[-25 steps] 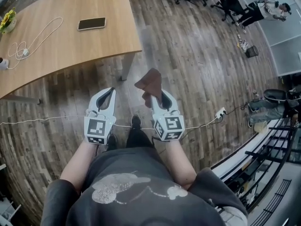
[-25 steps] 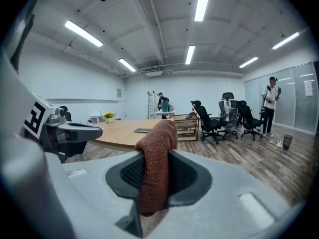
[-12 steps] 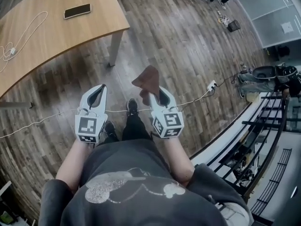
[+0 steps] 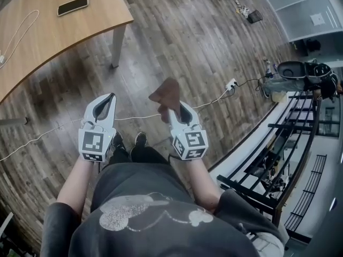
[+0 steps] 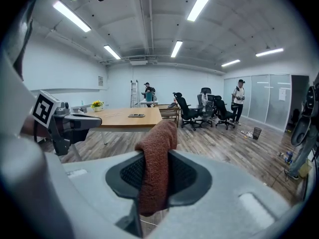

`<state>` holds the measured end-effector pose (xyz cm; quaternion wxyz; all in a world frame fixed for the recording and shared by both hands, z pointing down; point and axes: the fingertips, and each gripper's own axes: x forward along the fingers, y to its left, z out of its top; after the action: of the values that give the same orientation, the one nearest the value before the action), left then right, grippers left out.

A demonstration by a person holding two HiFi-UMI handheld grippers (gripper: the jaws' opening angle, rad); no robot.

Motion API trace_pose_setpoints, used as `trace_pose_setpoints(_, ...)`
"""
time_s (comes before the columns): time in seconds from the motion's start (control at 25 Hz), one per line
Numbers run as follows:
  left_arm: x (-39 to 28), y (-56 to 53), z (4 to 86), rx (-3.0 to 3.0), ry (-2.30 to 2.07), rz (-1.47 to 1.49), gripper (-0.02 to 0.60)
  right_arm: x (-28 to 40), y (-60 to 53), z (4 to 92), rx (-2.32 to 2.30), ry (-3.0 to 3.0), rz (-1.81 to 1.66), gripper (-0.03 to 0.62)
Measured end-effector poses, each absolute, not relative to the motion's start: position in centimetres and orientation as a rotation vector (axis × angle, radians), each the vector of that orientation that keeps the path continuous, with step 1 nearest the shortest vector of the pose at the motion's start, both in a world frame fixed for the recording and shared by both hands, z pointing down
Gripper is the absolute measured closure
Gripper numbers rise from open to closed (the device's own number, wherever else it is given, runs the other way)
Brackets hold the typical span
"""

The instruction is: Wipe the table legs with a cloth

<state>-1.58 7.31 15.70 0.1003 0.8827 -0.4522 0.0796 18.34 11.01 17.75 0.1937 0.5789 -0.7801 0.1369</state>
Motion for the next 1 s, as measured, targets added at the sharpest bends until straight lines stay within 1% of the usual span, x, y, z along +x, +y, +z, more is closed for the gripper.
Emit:
trace_pose_setpoints(0.32, 1.1, 9.9, 15.7, 2.601, -1.374, 0.255, 0.561, 18.1, 12.0, 18.2, 1.546, -2.28, 0.398, 0.503)
trace_pose_setpoints(0.68, 4.5, 13.4, 13.2, 2.576, -1.479, 0.238, 0.561, 17.6, 13.8, 15.6, 1.419, -2.488, 0.354, 0.503)
trace_pose_setpoints(1.0, 6.7, 20.3, 12.7, 2.522, -1.561, 0.231, 0.561, 19.6, 20.1, 16.3, 1.326, -2.526, 0.359, 0.503)
